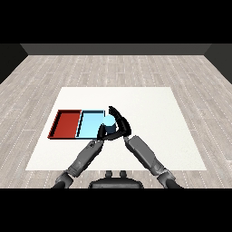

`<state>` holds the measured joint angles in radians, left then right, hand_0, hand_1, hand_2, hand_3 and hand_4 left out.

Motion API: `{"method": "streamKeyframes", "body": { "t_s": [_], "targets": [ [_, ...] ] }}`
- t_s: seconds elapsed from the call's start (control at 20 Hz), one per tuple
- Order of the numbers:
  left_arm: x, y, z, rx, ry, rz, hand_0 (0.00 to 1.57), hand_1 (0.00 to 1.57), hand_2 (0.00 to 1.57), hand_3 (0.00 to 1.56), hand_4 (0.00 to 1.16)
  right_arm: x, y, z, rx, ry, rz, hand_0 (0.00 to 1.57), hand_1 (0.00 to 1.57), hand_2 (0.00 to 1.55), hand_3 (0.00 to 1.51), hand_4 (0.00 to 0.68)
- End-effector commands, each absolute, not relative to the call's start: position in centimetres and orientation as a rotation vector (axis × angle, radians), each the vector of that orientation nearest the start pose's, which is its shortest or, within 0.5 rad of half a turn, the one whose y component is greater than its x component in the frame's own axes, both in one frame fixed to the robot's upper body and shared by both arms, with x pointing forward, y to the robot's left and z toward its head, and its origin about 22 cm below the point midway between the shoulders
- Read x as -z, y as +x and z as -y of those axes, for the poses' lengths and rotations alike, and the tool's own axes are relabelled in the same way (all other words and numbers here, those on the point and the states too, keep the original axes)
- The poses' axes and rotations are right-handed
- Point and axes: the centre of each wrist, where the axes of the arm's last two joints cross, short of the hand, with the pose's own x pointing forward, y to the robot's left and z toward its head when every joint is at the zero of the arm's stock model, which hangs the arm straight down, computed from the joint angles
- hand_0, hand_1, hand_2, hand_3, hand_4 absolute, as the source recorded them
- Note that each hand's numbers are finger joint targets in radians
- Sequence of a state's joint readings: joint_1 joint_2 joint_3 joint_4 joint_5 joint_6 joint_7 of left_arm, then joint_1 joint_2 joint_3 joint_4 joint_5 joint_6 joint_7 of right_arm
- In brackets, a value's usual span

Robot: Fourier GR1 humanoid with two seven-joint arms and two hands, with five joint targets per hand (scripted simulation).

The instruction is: Pick the blue can and put it in the blue box

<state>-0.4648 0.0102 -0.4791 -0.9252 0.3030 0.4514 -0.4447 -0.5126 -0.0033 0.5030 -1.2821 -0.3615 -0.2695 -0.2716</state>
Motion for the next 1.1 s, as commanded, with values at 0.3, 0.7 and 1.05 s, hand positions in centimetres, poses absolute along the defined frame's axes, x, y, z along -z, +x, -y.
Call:
{"method": "streamKeyframes", "body": {
  "t_s": [0.3,0.7,1.05],
  "targets": [
    [4.2,31.3,-10.2,0.137,0.011,1.741,1.57,1.57,1.57,1.5,1.13,-8.0,28.2,11.2,-0.108,0.491,1.887,0.0,0.0,0.0,0.0,0.0],
    [3.4,32.2,-13.7,0.171,0.081,1.726,1.57,1.57,1.57,1.49,1.13,-7.6,25.5,19.3,0.057,0.404,1.993,0.0,0.0,0.0,0.0,0.0],
    [3.4,34.8,-17.1,0.169,0.226,1.689,1.57,1.57,1.57,1.5,1.13,-8.6,23.7,22.5,0.128,0.295,2.033,0.0,0.0,0.0,0.0,0.0]
  ]
}}
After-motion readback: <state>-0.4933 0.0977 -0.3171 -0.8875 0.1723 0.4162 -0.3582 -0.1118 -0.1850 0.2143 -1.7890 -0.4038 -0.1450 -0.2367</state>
